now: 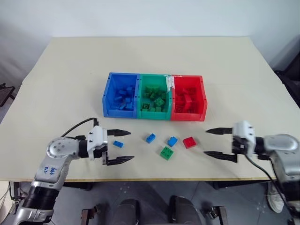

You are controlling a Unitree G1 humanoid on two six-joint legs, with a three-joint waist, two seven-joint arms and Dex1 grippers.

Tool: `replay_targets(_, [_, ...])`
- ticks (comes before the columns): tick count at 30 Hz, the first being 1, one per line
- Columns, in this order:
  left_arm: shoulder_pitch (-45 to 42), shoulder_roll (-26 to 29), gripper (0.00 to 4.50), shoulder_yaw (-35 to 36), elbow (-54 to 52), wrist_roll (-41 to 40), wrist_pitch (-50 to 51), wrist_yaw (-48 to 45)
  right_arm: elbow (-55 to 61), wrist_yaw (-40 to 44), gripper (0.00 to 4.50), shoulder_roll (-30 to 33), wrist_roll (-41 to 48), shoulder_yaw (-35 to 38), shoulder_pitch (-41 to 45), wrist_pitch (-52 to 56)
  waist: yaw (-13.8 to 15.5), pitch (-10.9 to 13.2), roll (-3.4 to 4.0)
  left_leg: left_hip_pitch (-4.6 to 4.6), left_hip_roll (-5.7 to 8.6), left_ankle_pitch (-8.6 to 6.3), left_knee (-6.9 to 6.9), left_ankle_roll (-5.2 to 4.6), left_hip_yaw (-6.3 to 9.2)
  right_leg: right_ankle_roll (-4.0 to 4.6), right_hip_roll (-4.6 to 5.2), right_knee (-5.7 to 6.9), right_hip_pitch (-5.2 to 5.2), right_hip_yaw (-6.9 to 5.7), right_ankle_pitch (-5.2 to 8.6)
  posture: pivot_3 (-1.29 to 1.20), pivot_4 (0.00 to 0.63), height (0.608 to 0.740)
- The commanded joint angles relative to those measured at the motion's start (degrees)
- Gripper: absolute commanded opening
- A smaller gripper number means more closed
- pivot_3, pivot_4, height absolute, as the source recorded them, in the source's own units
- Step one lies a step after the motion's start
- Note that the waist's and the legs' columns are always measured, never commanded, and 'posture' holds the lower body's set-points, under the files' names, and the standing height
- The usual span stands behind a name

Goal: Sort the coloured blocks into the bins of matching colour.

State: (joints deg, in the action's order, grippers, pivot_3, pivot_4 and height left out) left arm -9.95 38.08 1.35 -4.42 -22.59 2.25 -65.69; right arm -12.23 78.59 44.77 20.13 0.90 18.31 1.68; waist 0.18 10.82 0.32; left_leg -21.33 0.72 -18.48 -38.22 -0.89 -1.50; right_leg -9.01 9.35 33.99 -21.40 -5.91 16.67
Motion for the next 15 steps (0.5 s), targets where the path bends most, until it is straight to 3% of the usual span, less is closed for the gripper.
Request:
replay_targets(1, [3.8, 1.5, 4.50, 3.7, -3.8, -0.8, -1.1, 1.3, -4.7, 1.8, 4.49, -2.2, -4.1, -5.3, 4.9, -1.1, 0.0, 0.0, -0.01, 0.00, 0.00, 0.00, -0.02, 0.00, 0.03, 0.01, 0.00, 0.00, 0.02, -0.01, 0.00, 0.00, 0.150, 0.740])
replay_targets(4, [6.2, 1.6, 4.50, 5.0, -5.4, -0.7, -1.0, 2.7, -9.0, 2.9, 4.49, -4.7, -5.7, -7.8, 7.9, -2.6, 0.2, 0.0, -0.01, -0.02, 0.03, -0.02, -0.01, 0.00, 0.11, 0.01, 0.01, -0.02, 0.03, -0.02, -0.01, 0.00, 0.150, 0.740])
replay_targets(6, [6.8, 1.5, 4.50, 5.3, -6.0, -0.2, -1.2, 3.5, -12.5, 4.4, 4.12, -5.6, -7.4, -9.5, 9.4, -5.0, 0.1, 0.0, -0.01, -0.03, 0.03, -0.02, 0.00, 0.01, 0.13, 0.01, 0.00, -0.01, 0.01, -0.02, -0.01, 0.00, 0.150, 0.740])
replay_targets(13, [8.2, 1.6, 4.50, 5.6, -8.1, -0.7, -1.1, 4.2, -13.8, 6.1, 1.91, -5.6, -6.5, -9.0, 10.6, -6.5, -0.2, 0.0, -0.02, 0.03, 0.01, -0.03, 0.04, 0.04, 0.13, 0.01, -0.01, 0.00, 0.02, -0.03, -0.01, 0.00, 0.150, 0.740])
replay_targets(15, [8.2, 1.5, 4.50, 5.3, -9.1, -1.4, -0.7, 3.9, -13.1, 5.3, 1.63, -5.3, -5.4, -7.5, 9.8, -6.0, -0.2, 0.0, -0.02, 0.02, 0.01, -0.03, 0.03, 0.04, 0.09, 0.01, -0.01, -0.01, 0.02, -0.04, -0.01, 0.00, 0.150, 0.740])
